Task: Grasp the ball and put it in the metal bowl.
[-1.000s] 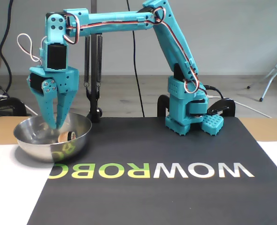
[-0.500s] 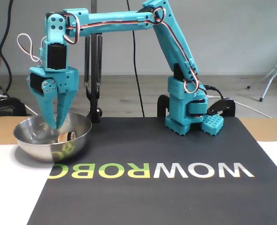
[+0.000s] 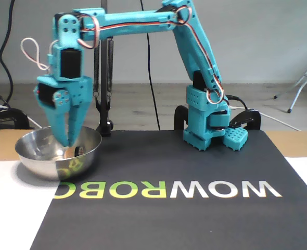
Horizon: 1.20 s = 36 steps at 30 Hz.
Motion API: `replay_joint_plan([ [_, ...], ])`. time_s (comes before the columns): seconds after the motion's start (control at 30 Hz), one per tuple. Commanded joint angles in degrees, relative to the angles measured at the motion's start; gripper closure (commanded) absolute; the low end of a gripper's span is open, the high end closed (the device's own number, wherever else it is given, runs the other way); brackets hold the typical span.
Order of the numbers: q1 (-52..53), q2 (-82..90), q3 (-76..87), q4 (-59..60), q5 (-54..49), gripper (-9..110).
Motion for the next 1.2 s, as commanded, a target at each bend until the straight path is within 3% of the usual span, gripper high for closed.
replay_joint_plan([
  [0.0,-1.58,5.89,2.02,0.18,-0.18,98],
  [0.5,-13.97,19.42,17.75,-0.26,0.35,98],
  [1.17,-42.28,36.74,37.97,-0.62,3.52,98],
])
